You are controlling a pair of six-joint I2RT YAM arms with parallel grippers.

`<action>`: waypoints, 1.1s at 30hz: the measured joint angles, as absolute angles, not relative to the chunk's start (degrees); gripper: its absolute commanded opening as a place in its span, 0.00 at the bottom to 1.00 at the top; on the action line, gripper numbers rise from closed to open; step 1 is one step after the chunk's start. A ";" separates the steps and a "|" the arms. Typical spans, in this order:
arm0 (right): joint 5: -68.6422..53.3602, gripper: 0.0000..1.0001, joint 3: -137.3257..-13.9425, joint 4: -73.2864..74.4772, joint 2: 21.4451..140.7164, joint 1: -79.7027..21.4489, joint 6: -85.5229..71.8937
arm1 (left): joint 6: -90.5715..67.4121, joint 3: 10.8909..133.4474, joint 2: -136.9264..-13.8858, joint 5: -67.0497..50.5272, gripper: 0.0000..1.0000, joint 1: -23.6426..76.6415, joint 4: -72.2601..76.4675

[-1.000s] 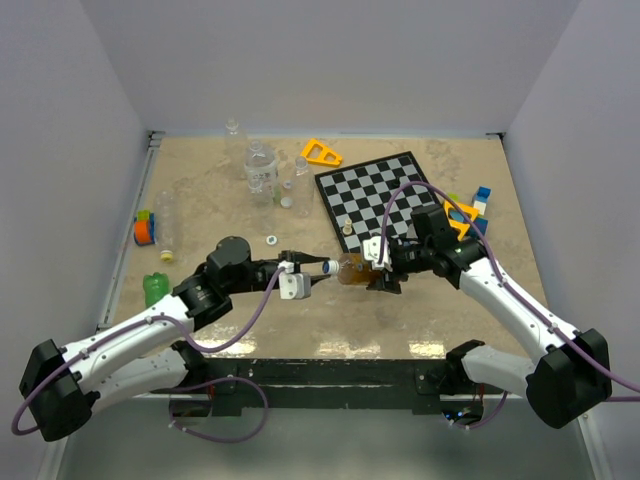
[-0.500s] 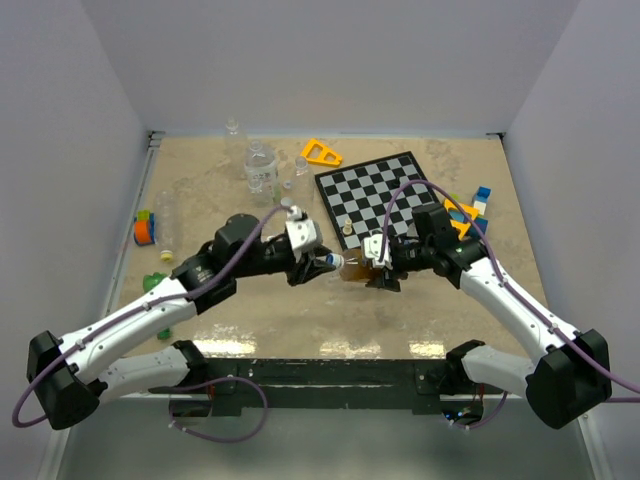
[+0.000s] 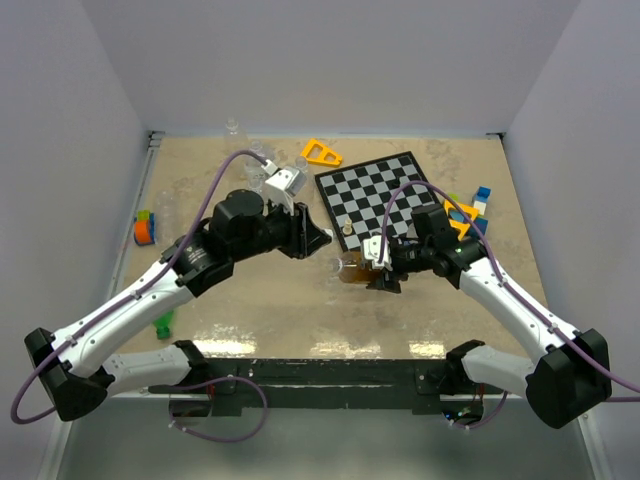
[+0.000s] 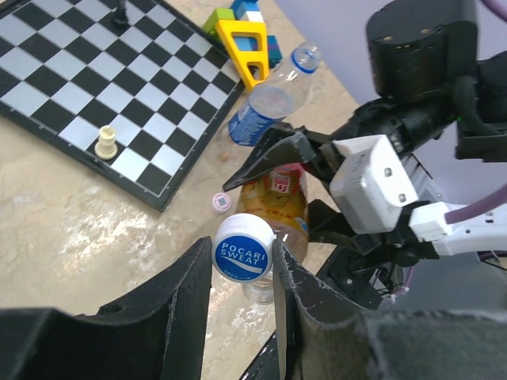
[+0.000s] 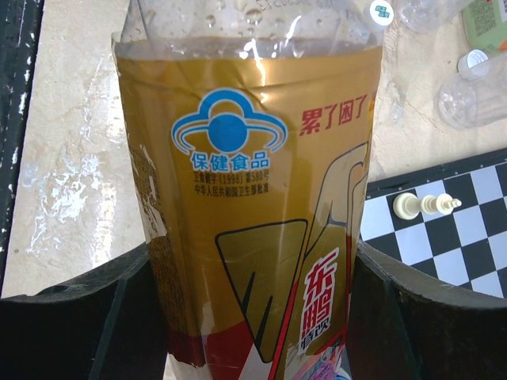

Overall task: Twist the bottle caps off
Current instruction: Place the bottle cap at the center of the board.

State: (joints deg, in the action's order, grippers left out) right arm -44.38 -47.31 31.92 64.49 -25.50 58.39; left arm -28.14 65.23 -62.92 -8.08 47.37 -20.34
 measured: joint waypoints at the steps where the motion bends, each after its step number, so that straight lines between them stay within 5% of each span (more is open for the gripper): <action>1: -44.40 0.06 -47.31 31.92 64.49 -25.50 58.39 | -28.29 64.82 -62.65 -7.27 0.00 47.37 -20.62; 24: -44.51 0.06 -47.33 33.10 64.49 -25.50 59.29 | -31.73 46.61 -54.54 -1.74 0.00 47.37 -13.61; 33: -44.53 0.06 -47.31 33.32 64.47 -25.50 59.57 | -37.28 35.88 -62.98 -4.73 0.00 47.42 -2.81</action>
State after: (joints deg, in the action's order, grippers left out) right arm -44.53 -47.31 33.32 64.47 -25.50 59.57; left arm -37.28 35.88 -62.98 -4.73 47.42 -2.81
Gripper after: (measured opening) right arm 0.710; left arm 0.377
